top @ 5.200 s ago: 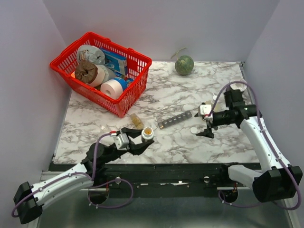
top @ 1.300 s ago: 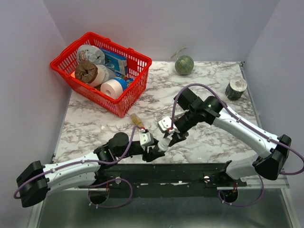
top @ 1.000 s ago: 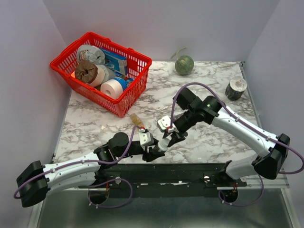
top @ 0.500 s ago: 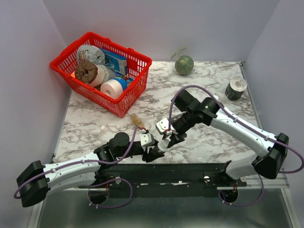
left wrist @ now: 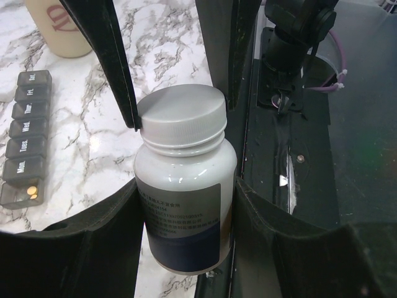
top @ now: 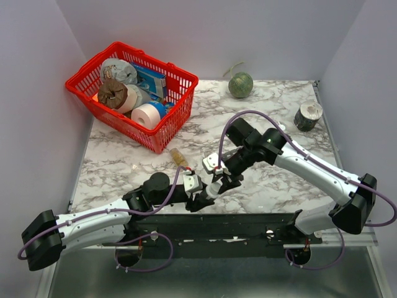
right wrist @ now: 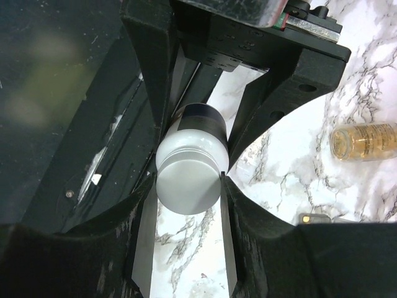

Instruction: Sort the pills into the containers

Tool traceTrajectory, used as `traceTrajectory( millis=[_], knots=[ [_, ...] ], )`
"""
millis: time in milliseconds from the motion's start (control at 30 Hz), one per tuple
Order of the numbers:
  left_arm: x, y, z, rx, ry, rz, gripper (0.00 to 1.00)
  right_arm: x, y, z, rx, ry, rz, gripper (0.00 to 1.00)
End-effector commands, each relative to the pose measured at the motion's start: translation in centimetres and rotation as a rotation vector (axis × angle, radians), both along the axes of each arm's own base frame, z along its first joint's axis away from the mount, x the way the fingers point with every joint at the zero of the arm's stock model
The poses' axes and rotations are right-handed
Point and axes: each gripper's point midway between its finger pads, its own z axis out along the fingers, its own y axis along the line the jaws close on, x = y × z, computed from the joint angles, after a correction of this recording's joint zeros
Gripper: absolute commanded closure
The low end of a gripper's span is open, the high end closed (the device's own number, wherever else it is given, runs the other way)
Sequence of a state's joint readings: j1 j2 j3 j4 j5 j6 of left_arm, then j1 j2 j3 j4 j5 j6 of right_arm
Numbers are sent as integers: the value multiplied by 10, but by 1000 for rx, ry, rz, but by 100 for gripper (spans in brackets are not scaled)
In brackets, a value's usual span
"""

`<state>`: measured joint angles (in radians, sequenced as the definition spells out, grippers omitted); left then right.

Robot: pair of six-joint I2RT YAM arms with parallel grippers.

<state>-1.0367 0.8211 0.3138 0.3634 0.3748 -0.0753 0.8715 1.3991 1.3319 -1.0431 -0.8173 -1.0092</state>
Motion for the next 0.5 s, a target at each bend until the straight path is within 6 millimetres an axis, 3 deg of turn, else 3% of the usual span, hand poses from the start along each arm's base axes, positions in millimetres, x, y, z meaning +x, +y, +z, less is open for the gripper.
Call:
traceTrajectory(
  millis=[0, 100, 300, 467],
  knots=[
    [13, -9, 89, -249, -156, 42, 100, -14, 1, 2, 8, 72, 17, 58],
    [16, -5, 93, -269, -160, 71, 100, -15, 0, 8, 24, 103, 6, 71],
    [32, 16, 124, -397, -236, 214, 100, -21, -2, 14, 58, 255, -58, 75],
    [42, 21, 141, -420, -277, 272, 100, -13, 1, 8, 60, 295, -149, 75]
  ],
)
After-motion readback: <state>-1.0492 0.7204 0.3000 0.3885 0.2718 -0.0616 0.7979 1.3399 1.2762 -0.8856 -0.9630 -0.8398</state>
